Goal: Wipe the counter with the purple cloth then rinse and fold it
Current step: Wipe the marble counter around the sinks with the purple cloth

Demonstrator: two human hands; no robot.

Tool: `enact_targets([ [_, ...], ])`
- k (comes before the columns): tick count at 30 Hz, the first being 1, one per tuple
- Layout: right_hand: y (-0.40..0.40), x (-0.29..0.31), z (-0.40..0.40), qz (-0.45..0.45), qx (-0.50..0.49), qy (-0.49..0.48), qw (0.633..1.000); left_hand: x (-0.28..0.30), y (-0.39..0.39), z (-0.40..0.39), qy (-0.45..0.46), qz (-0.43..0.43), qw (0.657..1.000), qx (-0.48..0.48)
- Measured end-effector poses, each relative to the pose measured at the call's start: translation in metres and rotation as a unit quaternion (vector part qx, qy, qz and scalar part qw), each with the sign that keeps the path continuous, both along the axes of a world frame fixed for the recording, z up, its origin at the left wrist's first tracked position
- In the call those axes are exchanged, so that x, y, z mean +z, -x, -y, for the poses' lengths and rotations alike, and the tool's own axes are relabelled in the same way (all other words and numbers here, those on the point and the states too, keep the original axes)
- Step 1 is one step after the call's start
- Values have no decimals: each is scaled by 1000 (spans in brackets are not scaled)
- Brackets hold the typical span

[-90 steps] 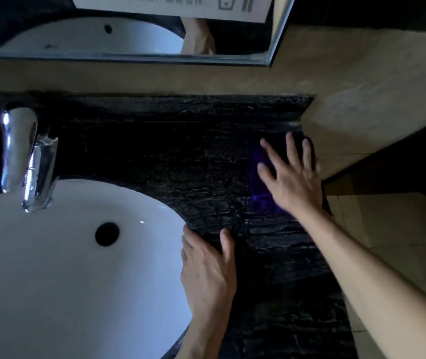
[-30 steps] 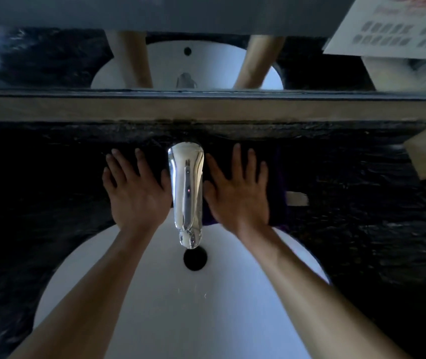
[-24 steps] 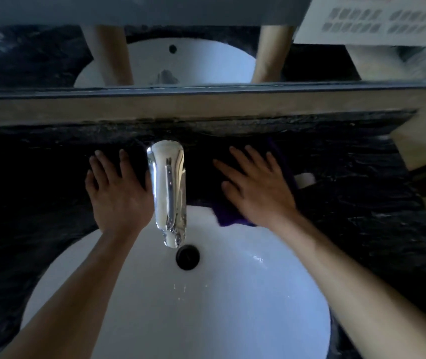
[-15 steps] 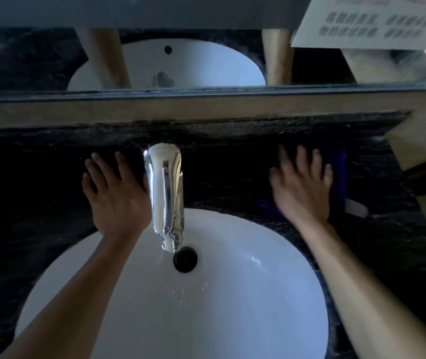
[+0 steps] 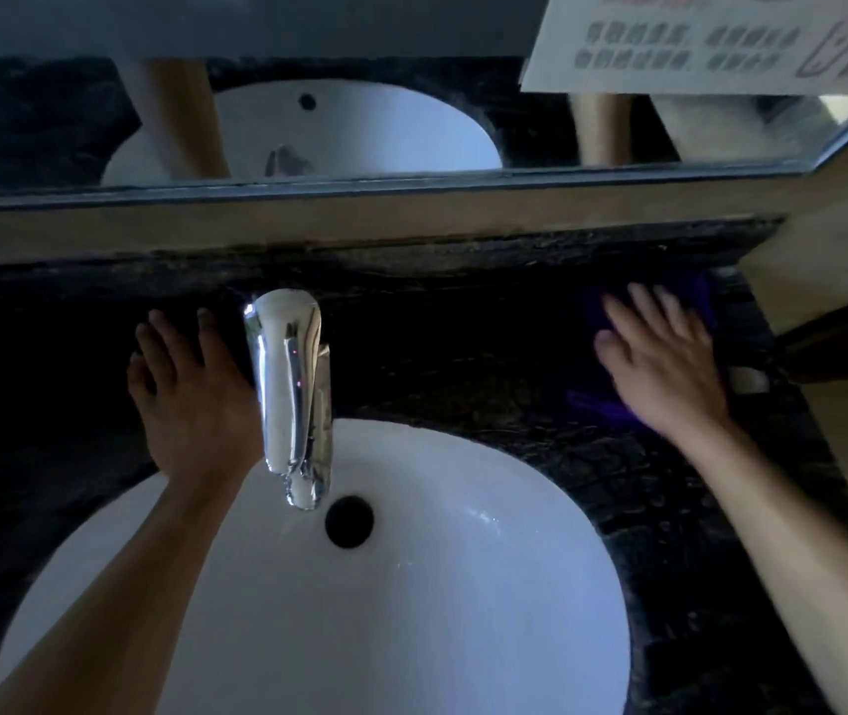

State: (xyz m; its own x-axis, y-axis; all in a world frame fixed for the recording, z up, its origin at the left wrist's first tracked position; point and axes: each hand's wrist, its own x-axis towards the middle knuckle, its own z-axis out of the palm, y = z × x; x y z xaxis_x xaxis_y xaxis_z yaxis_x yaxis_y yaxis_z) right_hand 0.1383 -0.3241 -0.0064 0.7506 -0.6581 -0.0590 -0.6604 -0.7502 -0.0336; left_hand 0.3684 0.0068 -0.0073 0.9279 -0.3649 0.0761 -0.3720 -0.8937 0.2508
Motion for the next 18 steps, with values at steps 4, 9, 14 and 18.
enact_targets([
  [4,-26,4,-34,-9,-111,-20,994,-3,-1,2,-2,-3,1000,1],
  [9,-118,-2,-165,45,101,-6,994,-3,-1,1,-9,2,1000,-11],
  [14,-126,-8,-153,85,233,-41,968,2,-1,-2,-5,6,1000,-1],
  [18,-49,-9,-47,31,137,5,990,2,-1,-2,3,6,1000,-2],
])
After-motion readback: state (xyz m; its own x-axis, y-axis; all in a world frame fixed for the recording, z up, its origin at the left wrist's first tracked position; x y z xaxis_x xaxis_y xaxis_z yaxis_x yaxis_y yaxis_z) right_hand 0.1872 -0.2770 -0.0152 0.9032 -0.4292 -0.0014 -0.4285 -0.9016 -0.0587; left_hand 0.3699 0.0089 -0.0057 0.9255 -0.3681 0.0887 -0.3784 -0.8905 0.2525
